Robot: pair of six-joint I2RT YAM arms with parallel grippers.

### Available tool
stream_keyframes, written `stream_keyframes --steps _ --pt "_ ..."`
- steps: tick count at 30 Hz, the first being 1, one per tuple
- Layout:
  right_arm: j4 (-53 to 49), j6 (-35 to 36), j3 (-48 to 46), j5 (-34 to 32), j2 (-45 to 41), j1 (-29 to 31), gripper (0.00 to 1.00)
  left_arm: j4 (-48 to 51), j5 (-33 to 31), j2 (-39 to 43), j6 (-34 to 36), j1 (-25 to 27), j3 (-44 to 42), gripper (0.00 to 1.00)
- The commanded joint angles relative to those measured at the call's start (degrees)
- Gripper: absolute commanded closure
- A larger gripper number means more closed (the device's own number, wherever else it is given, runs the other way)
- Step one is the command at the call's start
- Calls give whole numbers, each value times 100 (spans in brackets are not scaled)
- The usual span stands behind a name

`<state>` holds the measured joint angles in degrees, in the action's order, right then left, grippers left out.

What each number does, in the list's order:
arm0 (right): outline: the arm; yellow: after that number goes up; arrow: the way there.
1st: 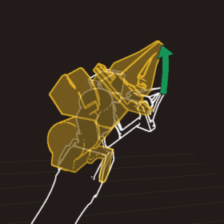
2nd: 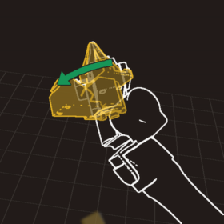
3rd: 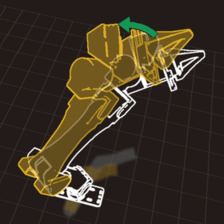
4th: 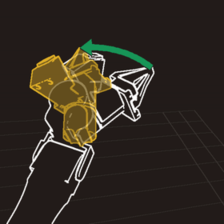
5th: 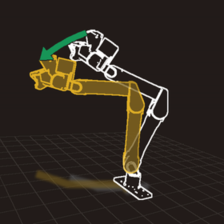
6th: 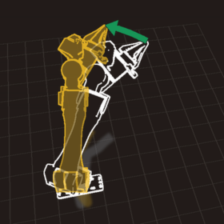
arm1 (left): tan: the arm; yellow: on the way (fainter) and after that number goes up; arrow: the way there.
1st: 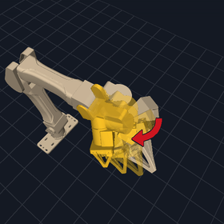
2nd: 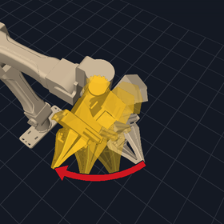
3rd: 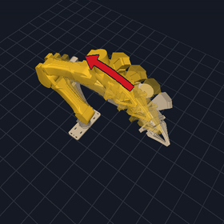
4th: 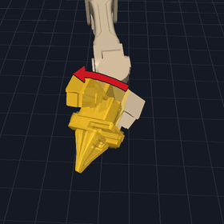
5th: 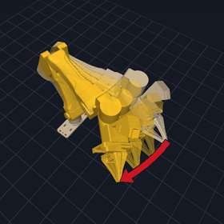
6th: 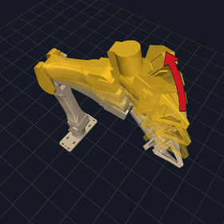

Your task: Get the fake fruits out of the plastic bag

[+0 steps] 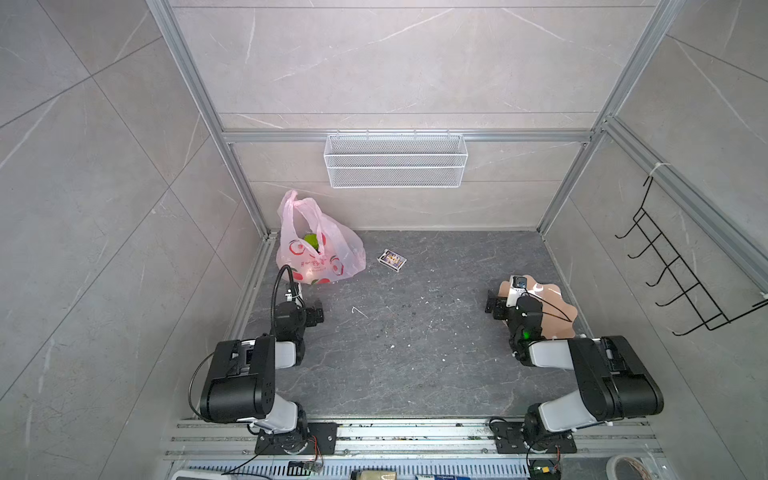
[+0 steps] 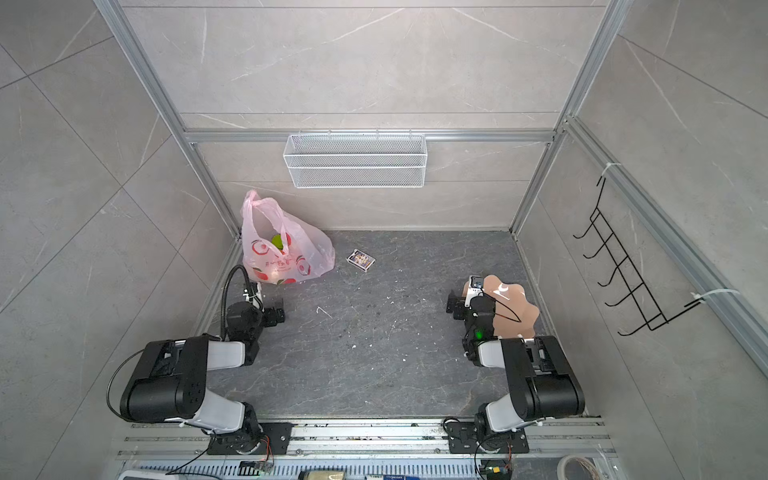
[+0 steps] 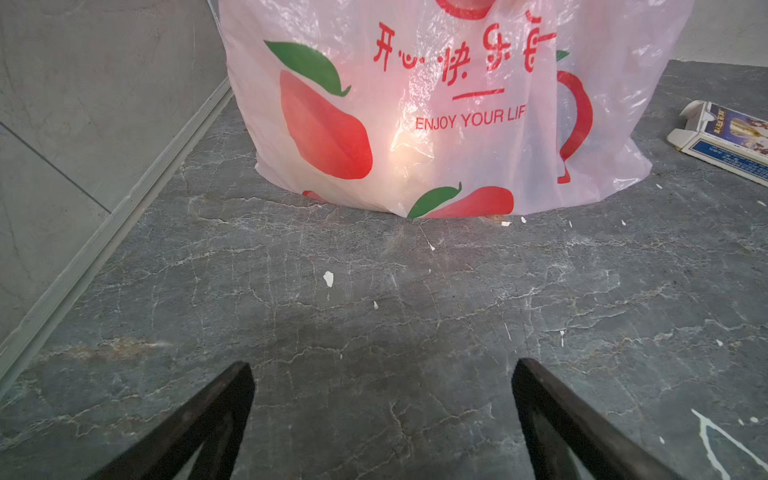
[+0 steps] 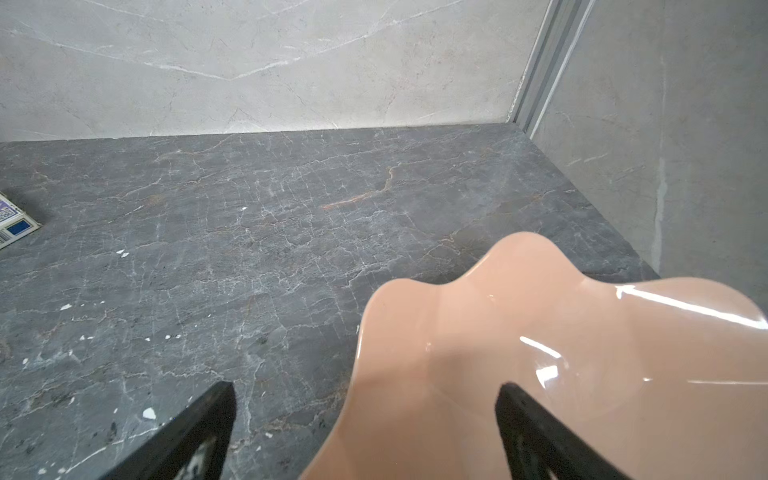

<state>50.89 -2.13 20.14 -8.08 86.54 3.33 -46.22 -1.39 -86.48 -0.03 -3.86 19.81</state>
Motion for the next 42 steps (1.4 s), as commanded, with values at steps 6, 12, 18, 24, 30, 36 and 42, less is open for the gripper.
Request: stream_keyframes --steps 6,12,18,24,30,36,42 --pt "79 -66 -22 53 2 -18 0 -96 47 61 -70 -12 146 0" --pt "83 -83 -10 47 12 -8 0 -94 51 61 -76 -16 146 0" --pt "79 -76 -10 43 12 -4 0 -94 51 61 -75 -19 146 0" --pt "79 -77 -10 43 9 -4 0 -100 23 66 -60 -11 145 0" --pt "47 34 -5 308 -37 -4 0 -251 305 263 100 28 -30 0" --pt "-913 121 47 441 -1019 50 0 1012 -577 2124 124 525 -62 0" --pt "-1780 -224 349 819 -2288 75 0 2097 -238 3010 -1098 790 756 0"
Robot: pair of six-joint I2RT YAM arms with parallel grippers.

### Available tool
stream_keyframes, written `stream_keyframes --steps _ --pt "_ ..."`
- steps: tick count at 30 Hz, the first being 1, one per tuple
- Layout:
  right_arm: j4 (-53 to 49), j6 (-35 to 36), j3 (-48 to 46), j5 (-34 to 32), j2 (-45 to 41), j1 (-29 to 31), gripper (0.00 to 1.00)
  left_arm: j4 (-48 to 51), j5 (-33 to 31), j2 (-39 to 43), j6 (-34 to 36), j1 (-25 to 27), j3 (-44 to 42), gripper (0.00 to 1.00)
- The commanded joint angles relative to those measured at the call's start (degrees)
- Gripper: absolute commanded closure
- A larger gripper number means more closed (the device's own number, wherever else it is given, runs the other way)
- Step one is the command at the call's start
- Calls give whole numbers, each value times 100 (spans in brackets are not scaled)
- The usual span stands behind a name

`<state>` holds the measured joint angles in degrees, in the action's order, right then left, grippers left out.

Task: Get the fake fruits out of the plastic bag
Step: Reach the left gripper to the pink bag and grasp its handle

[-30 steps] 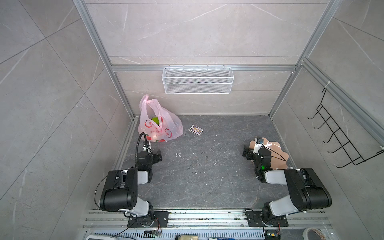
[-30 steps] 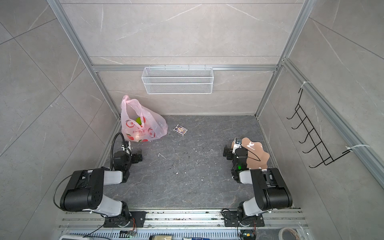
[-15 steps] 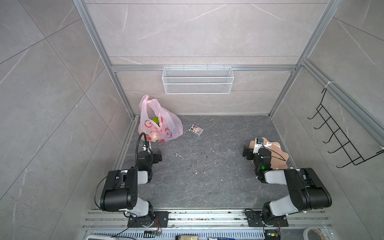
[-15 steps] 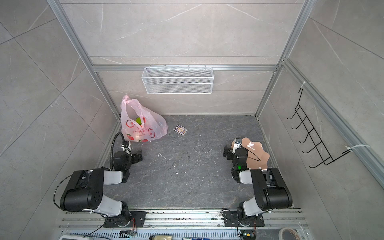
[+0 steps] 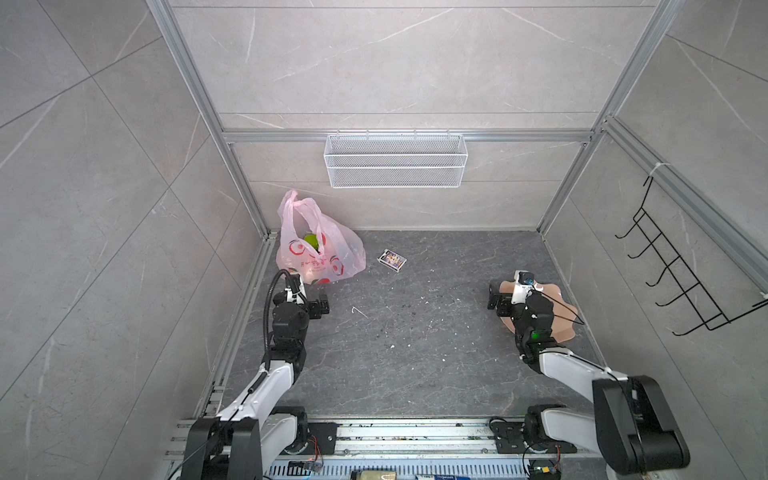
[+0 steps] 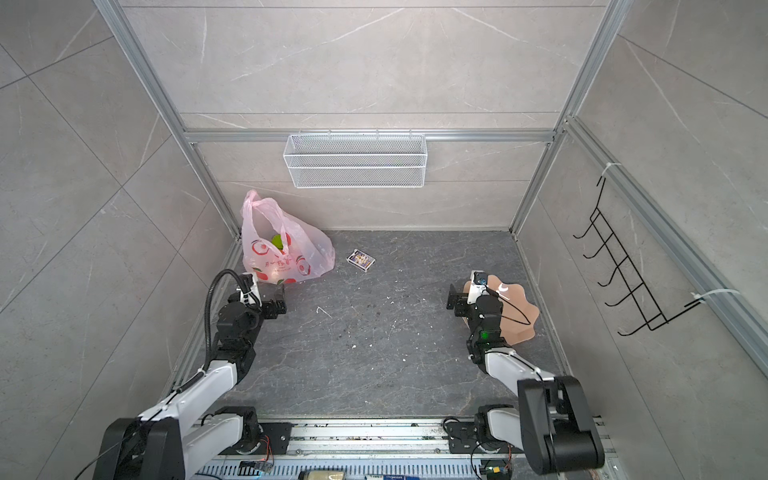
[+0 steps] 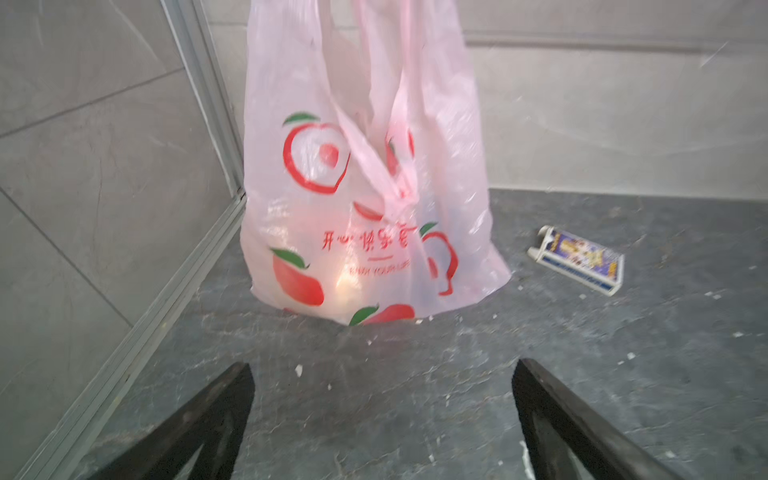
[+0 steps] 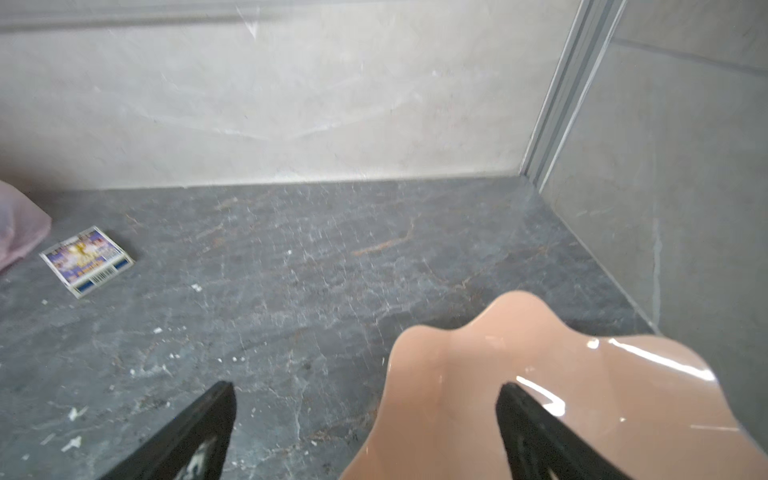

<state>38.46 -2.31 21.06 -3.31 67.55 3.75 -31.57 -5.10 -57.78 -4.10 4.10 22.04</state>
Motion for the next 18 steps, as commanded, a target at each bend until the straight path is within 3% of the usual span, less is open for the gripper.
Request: stream_keyframes --steps 1,3,7,9,11,14,18 --pt "-806 -295 413 468 -600 37 0 927 209 165 -969 -5 827 0" --pt "-1368 -662 730 393 -982 26 0 1718 -77 160 -1566 -5 1490 0" --pt "-2511 -1562 1422 -202 -1528 24 0 4113 -1702 -24 -2755 -18 3000 0" --pt "-3634 -2296 1967 -993 -1584 20 0 4496 -1944 -51 -2647 -60 3390 0" --pt "-4323 -2573 2355 -1372 -1578 -17 0 4574 -2116 -17 -2612 -80 3613 0" --pt "-4671 -2863 2474 -1444 -1690 -36 0 4066 -965 -176 -1643 -195 3897 0" --pt "-4616 -2797 2472 -888 -1721 -36 0 5154 -323 -1293 -821 -197 5350 0"
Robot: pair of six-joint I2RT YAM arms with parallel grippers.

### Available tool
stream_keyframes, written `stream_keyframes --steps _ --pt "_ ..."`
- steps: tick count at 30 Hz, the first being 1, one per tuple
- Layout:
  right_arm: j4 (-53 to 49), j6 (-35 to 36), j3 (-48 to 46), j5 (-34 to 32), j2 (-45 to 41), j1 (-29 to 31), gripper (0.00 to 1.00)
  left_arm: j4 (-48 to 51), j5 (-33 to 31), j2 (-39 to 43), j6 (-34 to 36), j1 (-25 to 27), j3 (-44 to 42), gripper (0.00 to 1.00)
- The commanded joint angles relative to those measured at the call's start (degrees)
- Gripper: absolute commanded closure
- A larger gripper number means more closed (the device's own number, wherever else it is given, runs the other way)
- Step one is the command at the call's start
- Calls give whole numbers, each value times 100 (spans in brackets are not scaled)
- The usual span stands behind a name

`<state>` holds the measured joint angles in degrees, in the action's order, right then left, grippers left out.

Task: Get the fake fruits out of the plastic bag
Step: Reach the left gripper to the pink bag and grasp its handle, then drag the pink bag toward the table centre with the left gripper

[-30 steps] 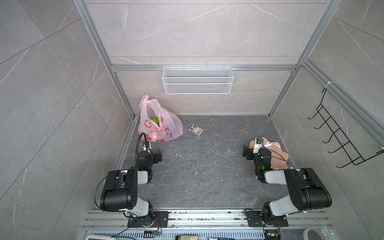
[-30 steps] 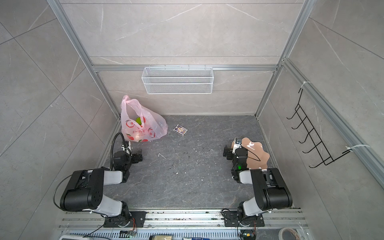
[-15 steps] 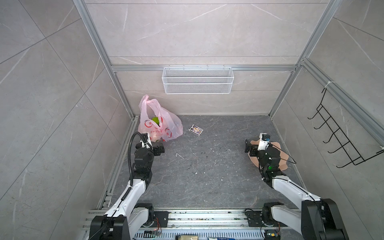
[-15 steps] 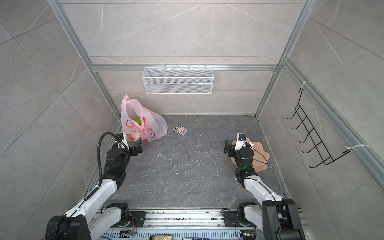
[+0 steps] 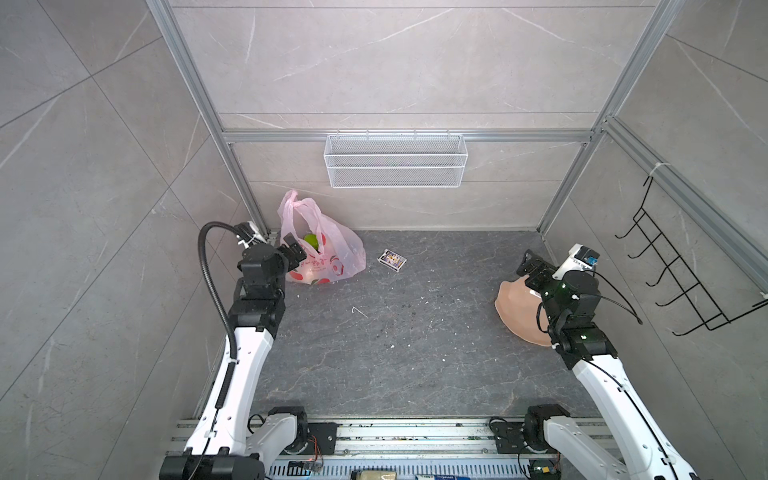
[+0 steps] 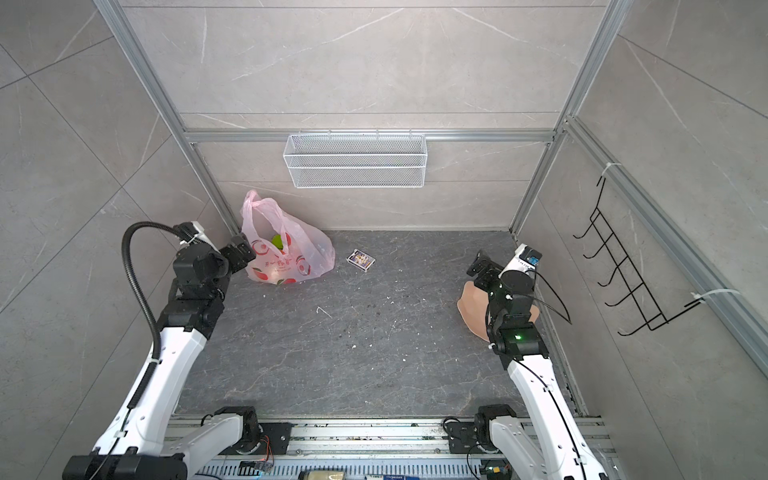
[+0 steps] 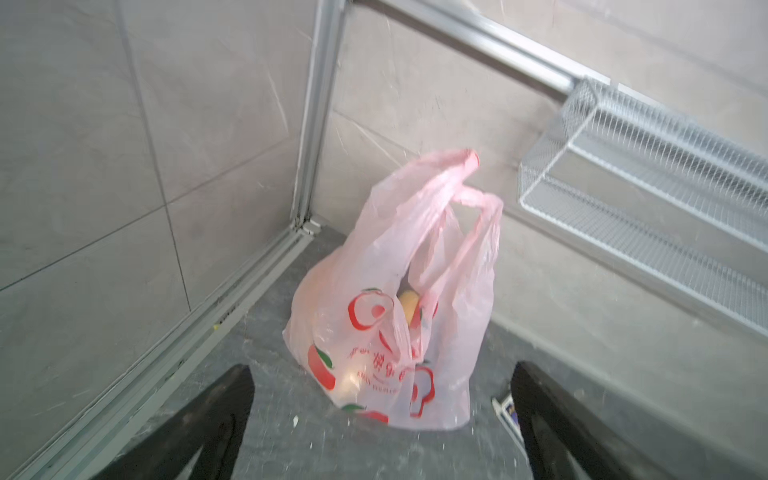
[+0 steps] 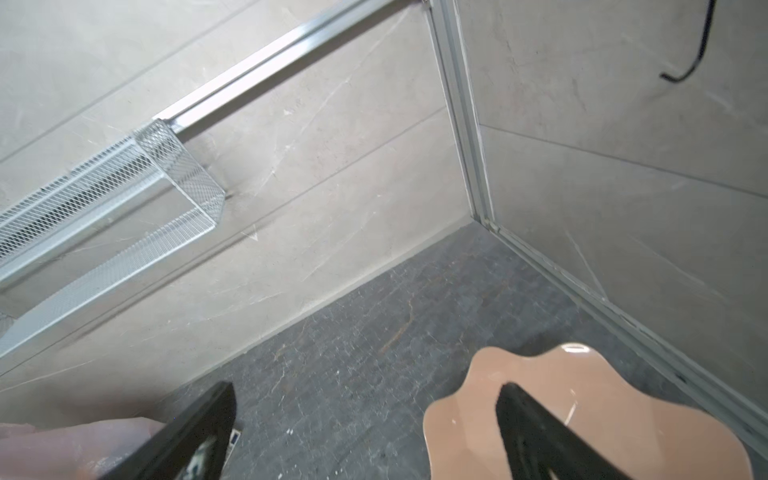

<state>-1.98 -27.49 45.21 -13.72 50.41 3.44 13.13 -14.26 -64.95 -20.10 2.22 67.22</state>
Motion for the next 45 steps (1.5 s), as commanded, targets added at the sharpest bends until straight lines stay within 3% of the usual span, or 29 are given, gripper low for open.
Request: stream_keyframes --steps 1,6,13,17,21,24,26,30,36,45 --pt "-639 -297 83 231 3 -10 0 1023 445 -972 981 -11 1231 0" --pt "-864 -319 77 282 -51 -5 0 1950 -654 -2269 1647 -28 2631 0" --pt "-1008 -440 -170 238 -294 -15 0 2352 -672 -3585 1852 -185 3664 1" --pt "-1089 -385 -197 258 -357 -11 0 2369 -678 -4173 1743 -308 4179 6" --pt "-1178 -333 -192 297 -348 -10 0 2435 -407 -4594 1602 -455 4717 27" --pt "-1302 -350 -178 328 -335 -12 0 2642 -239 -4726 1325 -467 5032 60" --pt "-1397 -375 -151 374 -269 -10 0 2694 92 -4599 1021 -457 4993 77" --pt "-1772 -269 227 896 186 -11 0 2446 644 -3909 448 -455 4226 100" --pt "-1819 -246 498 1263 640 -15 0 1313 885 -2065 -330 -339 2068 100" --pt "-1978 -296 922 1534 1172 86 0 1644 650 -343 -266 917 796 100"
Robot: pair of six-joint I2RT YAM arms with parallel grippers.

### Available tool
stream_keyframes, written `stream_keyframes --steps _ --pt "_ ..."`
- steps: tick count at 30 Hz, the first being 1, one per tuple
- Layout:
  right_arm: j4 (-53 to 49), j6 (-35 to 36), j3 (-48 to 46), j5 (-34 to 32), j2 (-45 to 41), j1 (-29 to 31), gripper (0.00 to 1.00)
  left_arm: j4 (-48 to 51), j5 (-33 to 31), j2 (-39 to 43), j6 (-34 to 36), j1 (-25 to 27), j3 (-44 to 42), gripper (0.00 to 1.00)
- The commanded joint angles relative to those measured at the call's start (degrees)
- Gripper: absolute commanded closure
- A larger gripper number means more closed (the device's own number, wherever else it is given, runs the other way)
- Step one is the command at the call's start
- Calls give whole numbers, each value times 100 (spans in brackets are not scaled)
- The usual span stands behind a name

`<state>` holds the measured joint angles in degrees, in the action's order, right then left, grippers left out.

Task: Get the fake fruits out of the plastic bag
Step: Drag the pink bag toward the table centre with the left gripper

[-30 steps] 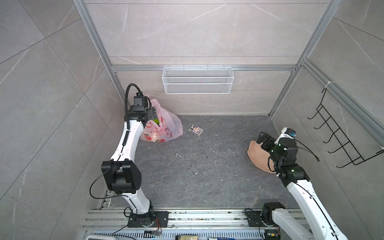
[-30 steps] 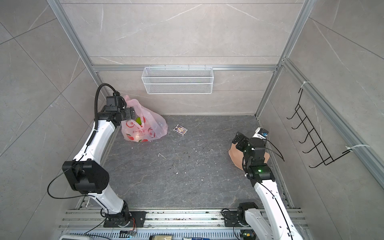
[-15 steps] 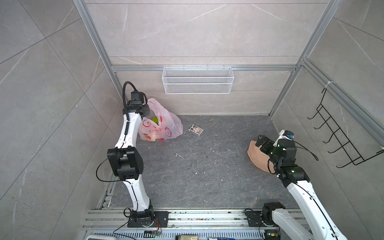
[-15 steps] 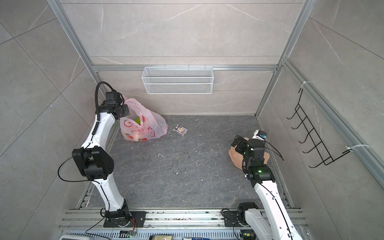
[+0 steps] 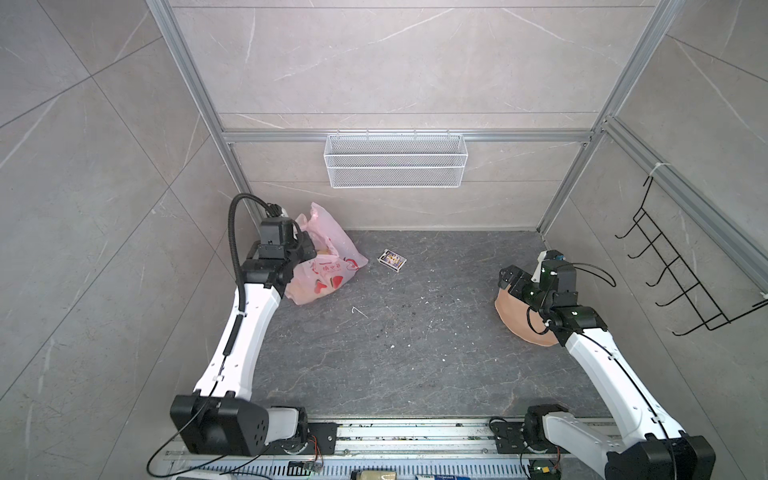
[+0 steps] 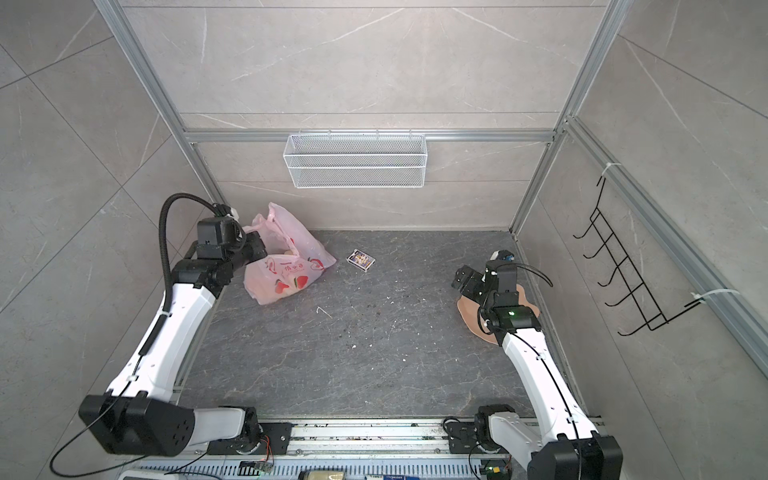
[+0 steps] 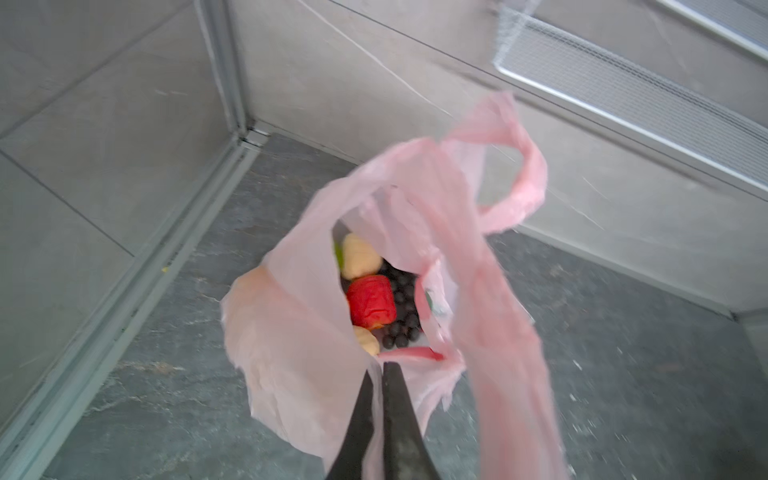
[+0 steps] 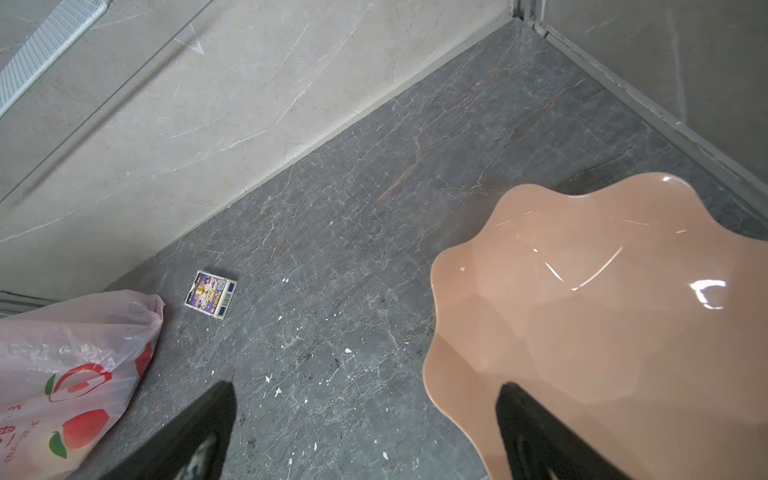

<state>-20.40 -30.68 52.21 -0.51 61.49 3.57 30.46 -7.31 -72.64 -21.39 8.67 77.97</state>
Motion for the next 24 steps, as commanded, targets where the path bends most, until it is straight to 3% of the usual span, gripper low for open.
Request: stream_keyframes --steps 1,5,7,14,20,24 --pt "-118 27 265 243 89 126 0 -76 67 567 -131 417 -394 100" --pt "-104 109 436 177 167 483 0 182 334 808 28 1206 -459 100" --pt "-119 182 549 68 236 736 0 303 341 773 279 1869 -360 100" --pt "-209 98 754 -379 400 1333 0 652 -155 -133 768 3715 235 100" --pt "-286 -2 699 -517 281 1428 0 534 -274 -1196 1537 4911 1122 100" --pt "-385 57 666 -597 188 1453 0 421 -431 -1342 1839 5359 1264 100"
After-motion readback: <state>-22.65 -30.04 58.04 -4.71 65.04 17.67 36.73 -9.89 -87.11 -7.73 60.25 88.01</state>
